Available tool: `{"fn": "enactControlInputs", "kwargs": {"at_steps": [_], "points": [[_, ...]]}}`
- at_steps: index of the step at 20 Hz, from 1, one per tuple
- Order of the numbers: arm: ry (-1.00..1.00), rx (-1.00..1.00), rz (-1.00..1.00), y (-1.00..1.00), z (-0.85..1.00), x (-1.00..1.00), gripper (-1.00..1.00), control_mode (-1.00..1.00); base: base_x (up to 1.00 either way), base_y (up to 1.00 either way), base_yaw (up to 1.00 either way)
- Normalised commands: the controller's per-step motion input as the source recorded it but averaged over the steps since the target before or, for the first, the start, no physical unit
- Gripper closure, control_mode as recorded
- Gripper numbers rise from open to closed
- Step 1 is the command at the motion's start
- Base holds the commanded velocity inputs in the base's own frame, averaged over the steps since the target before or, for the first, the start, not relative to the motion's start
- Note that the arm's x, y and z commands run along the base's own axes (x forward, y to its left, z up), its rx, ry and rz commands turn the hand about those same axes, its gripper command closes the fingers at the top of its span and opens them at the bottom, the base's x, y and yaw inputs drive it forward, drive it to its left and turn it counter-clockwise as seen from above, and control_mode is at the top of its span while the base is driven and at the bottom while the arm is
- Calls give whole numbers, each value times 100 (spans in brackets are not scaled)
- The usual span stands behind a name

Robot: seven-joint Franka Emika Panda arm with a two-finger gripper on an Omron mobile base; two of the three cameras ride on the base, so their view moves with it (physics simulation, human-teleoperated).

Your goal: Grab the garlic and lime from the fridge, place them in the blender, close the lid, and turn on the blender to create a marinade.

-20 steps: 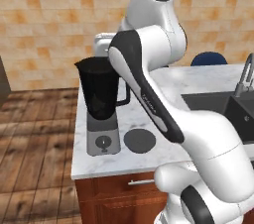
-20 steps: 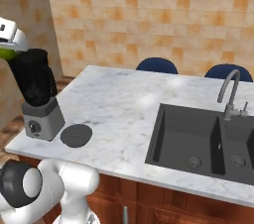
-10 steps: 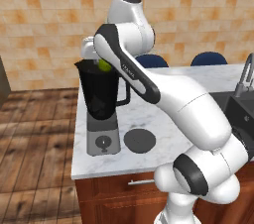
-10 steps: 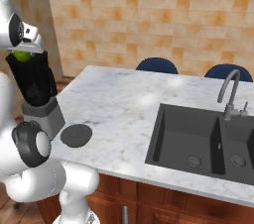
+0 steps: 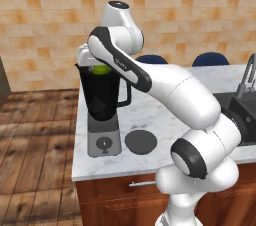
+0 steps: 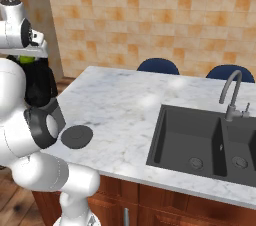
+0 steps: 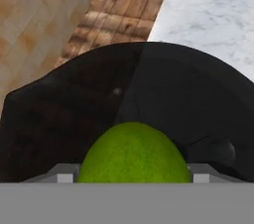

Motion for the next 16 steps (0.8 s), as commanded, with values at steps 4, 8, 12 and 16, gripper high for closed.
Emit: {"fn": "enactControlInputs", "kwargs": {"at_steps": [4, 8, 12, 16], "points": [[0, -3, 4, 0, -64, -19, -100, -100, 0, 0, 0], [0, 0, 2, 0, -34, -15, -100, -100, 0, 0, 0], [-1, 0, 2, 0, -6, -5, -100, -100, 0, 0, 0], [-6, 0, 3, 0, 0, -4, -100, -100, 0, 0, 0]]}}
